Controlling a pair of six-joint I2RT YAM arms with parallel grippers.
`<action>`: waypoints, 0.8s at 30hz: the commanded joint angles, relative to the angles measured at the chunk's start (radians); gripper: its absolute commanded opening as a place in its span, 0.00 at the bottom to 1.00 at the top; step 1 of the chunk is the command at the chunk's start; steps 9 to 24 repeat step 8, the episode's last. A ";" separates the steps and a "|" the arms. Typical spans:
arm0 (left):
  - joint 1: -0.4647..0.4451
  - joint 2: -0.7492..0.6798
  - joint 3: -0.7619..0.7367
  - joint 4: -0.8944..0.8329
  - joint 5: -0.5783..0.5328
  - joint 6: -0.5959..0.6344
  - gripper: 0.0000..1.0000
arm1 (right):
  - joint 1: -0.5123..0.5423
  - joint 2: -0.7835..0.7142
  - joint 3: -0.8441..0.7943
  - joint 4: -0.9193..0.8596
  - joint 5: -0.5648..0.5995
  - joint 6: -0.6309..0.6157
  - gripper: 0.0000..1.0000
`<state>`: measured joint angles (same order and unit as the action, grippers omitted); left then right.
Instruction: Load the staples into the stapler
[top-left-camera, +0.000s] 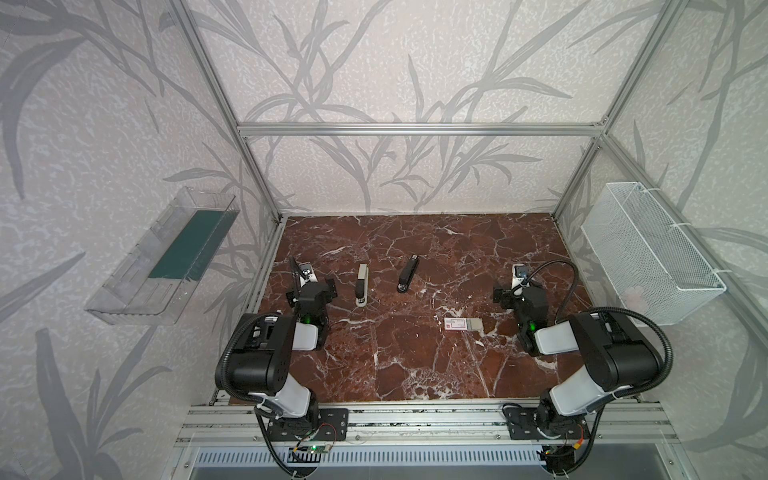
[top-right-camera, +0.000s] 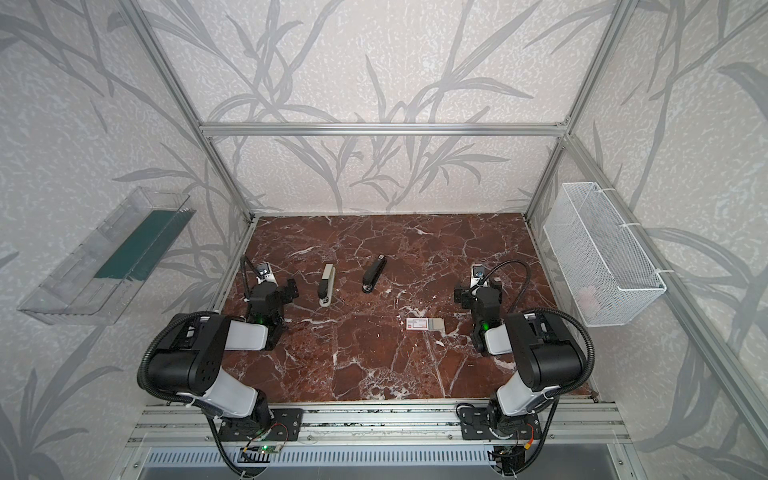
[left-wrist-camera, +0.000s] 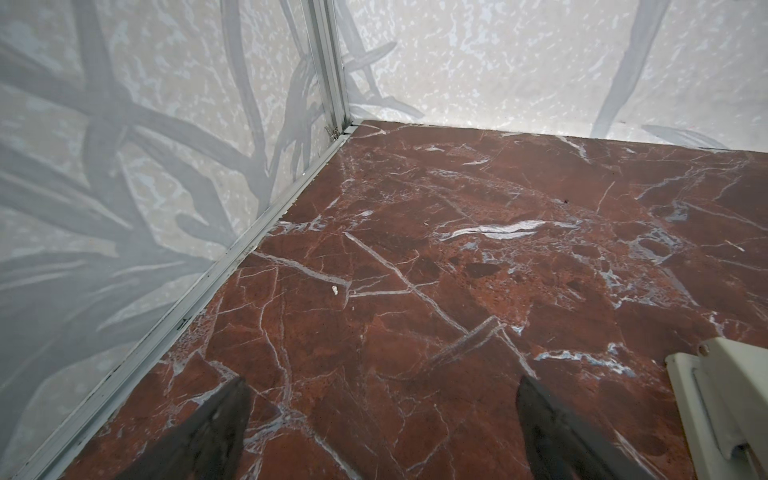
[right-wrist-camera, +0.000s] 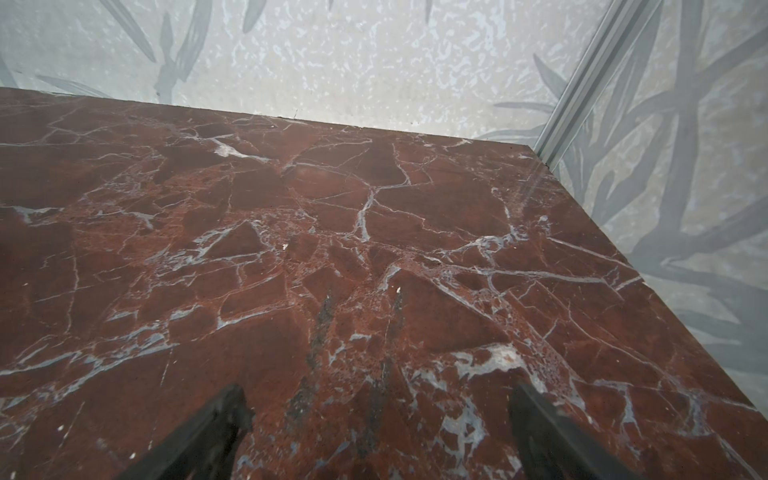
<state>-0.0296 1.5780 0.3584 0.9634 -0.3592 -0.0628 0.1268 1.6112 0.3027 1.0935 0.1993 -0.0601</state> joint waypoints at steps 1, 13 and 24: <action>0.002 0.002 0.007 0.028 0.001 0.010 0.99 | 0.002 -0.017 0.015 0.007 -0.006 0.003 0.99; 0.003 0.000 0.008 0.026 0.003 0.009 0.99 | 0.002 -0.020 0.057 -0.076 -0.014 0.001 0.99; 0.003 0.000 0.008 0.026 0.003 0.009 0.99 | 0.002 -0.020 0.057 -0.076 -0.014 0.001 0.99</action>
